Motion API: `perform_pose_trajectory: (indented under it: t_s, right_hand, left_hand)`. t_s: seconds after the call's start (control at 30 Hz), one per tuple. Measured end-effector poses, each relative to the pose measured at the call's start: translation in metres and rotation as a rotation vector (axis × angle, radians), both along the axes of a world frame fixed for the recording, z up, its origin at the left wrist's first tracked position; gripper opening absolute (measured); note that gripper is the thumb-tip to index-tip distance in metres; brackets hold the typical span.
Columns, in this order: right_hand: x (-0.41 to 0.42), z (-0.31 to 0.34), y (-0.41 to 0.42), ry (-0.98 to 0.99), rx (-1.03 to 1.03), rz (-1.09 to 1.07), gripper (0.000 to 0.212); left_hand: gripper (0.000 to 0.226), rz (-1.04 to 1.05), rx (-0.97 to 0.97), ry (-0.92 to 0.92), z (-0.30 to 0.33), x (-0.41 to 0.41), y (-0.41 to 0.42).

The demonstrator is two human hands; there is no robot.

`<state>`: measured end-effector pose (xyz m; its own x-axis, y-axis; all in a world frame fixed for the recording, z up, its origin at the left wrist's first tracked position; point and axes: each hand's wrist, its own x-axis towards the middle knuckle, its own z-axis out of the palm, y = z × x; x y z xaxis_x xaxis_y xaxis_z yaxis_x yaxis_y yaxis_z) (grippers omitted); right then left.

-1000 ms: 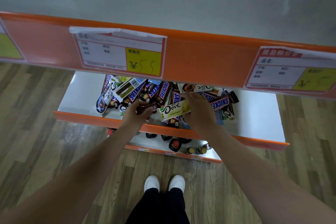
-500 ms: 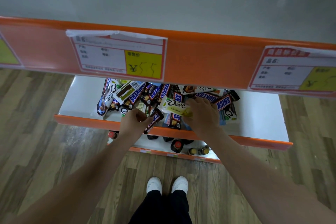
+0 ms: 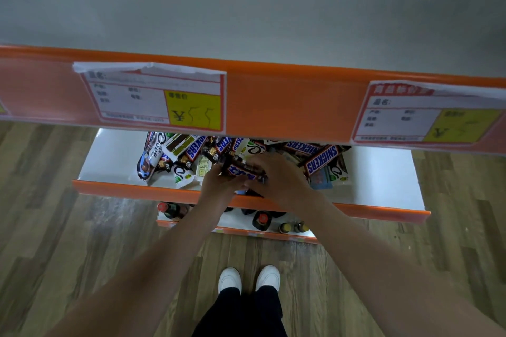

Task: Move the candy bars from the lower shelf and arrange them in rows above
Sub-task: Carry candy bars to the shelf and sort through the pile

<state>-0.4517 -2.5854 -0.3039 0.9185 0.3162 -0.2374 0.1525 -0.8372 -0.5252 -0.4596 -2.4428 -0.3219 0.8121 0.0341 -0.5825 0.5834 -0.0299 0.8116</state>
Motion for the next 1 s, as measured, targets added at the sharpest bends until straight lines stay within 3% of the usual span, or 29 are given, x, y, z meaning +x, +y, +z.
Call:
perform_pose_trajectory:
  t_s: [0.1, 0.23, 0.4, 0.53, 0.6, 0.67, 0.8, 1.0]
  right_hand:
    - [0.001, 0.001, -0.004, -0.071, -0.052, -0.023, 0.043]
    - [-0.003, 0.003, -0.013, -0.129, -0.157, -0.039, 0.034]
    - [-0.012, -0.001, -0.042, -0.085, -0.235, -0.262, 0.044]
    - [-0.021, -0.002, -0.071, -0.160, -0.278, -0.436, 0.041]
    - [-0.027, -0.004, -0.080, -0.145, -0.302, -0.437, 0.040]
    - [-0.032, -0.007, -0.085, -0.152, -0.306, -0.433, 0.039]
    - [-0.038, -0.014, -0.085, -0.213, -0.293, -0.433, 0.032]
    - [-0.043, -0.009, -0.076, -0.196, -0.270, -0.426, 0.035]
  left_hand:
    - [0.005, -0.060, 0.016, -0.005, 0.002, 0.001, -0.003]
    - [0.024, -0.211, 0.036, -0.030, -0.001, 0.003, -0.011]
    - [0.012, -0.329, 0.464, -0.407, -0.002, 0.005, -0.019]
    - [0.050, -0.783, 0.958, -0.637, 0.006, 0.023, -0.039]
    - [0.056, -0.971, 1.116, -0.672, 0.005, 0.030, -0.049]
    - [0.056, -1.027, 1.246, -0.691, -0.002, 0.033, -0.051]
    - [0.050, -0.977, 1.322, -0.713, -0.012, 0.030, -0.046]
    - [0.048, -0.987, 1.251, -0.787, -0.007, 0.025, -0.028]
